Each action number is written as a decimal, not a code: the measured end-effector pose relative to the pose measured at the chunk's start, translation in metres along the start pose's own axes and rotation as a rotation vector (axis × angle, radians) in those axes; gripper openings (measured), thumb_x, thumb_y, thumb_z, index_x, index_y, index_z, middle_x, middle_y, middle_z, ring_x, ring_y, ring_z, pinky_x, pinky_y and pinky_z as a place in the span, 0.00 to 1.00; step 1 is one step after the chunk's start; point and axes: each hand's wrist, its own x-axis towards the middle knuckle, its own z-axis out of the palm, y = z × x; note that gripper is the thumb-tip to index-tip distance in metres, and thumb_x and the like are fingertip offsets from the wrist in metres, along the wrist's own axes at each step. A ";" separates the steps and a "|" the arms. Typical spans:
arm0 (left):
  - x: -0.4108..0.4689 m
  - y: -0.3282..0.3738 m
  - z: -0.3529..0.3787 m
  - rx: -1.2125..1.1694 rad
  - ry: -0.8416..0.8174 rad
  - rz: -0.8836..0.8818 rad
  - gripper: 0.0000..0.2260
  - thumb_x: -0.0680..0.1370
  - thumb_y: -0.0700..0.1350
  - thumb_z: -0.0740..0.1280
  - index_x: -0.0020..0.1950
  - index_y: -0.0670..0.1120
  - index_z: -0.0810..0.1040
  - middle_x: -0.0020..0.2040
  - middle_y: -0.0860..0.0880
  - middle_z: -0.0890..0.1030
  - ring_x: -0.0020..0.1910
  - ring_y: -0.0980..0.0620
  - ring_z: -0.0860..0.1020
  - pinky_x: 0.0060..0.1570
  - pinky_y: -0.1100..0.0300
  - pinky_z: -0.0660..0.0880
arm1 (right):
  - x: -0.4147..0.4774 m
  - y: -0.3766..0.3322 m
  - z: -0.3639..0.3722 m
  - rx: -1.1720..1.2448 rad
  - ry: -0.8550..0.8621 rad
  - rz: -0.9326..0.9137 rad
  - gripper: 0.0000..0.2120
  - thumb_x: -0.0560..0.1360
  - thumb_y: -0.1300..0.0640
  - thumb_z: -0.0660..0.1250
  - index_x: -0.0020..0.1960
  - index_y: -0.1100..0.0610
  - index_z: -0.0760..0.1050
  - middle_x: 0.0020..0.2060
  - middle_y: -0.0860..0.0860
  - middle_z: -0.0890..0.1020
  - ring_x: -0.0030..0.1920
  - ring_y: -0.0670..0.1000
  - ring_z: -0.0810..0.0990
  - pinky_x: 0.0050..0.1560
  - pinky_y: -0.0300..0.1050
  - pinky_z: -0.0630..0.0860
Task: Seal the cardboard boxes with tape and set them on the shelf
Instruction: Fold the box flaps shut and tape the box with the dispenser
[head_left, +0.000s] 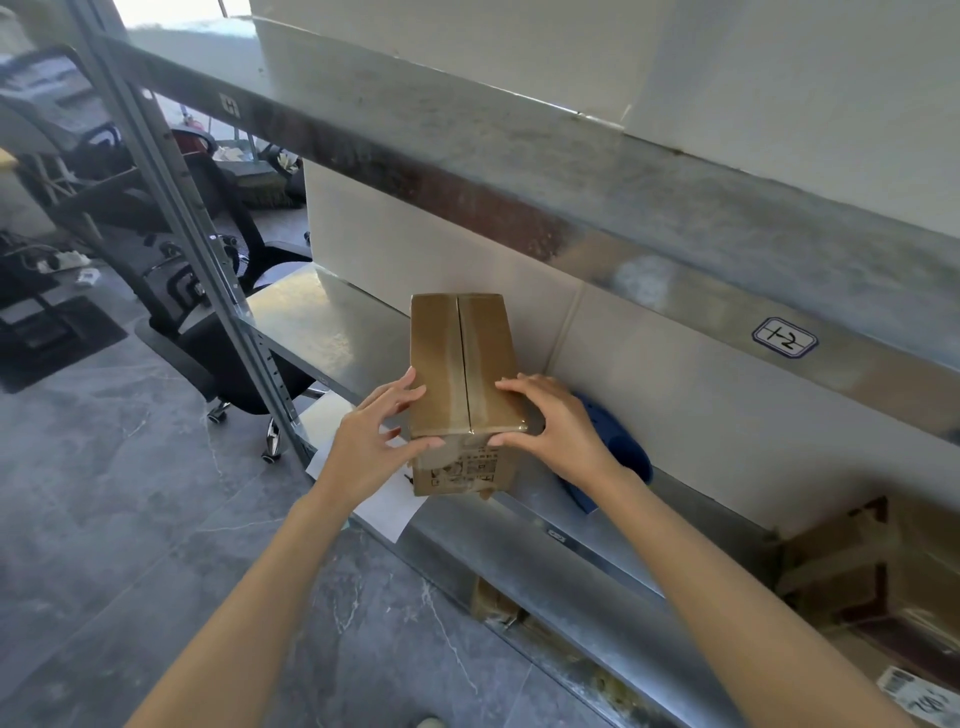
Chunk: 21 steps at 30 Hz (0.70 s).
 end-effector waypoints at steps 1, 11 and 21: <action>0.000 -0.001 0.001 0.001 0.009 0.010 0.31 0.66 0.52 0.77 0.68 0.49 0.77 0.69 0.66 0.71 0.59 0.65 0.76 0.59 0.54 0.79 | 0.001 0.000 0.000 -0.004 0.008 -0.018 0.33 0.68 0.44 0.77 0.70 0.48 0.72 0.69 0.47 0.73 0.72 0.44 0.64 0.72 0.45 0.62; -0.002 0.001 0.023 0.033 0.125 0.020 0.34 0.67 0.56 0.78 0.71 0.49 0.73 0.64 0.75 0.68 0.60 0.67 0.74 0.54 0.67 0.79 | 0.000 -0.015 0.023 -0.187 0.206 -0.062 0.33 0.67 0.38 0.75 0.66 0.54 0.74 0.62 0.48 0.76 0.66 0.48 0.68 0.60 0.39 0.67; 0.004 -0.002 -0.013 0.073 -0.105 -0.009 0.31 0.68 0.52 0.77 0.69 0.59 0.72 0.70 0.70 0.68 0.62 0.58 0.76 0.61 0.54 0.77 | 0.009 0.006 -0.025 -0.023 -0.180 0.022 0.36 0.68 0.47 0.79 0.72 0.39 0.68 0.73 0.44 0.69 0.74 0.45 0.62 0.75 0.53 0.61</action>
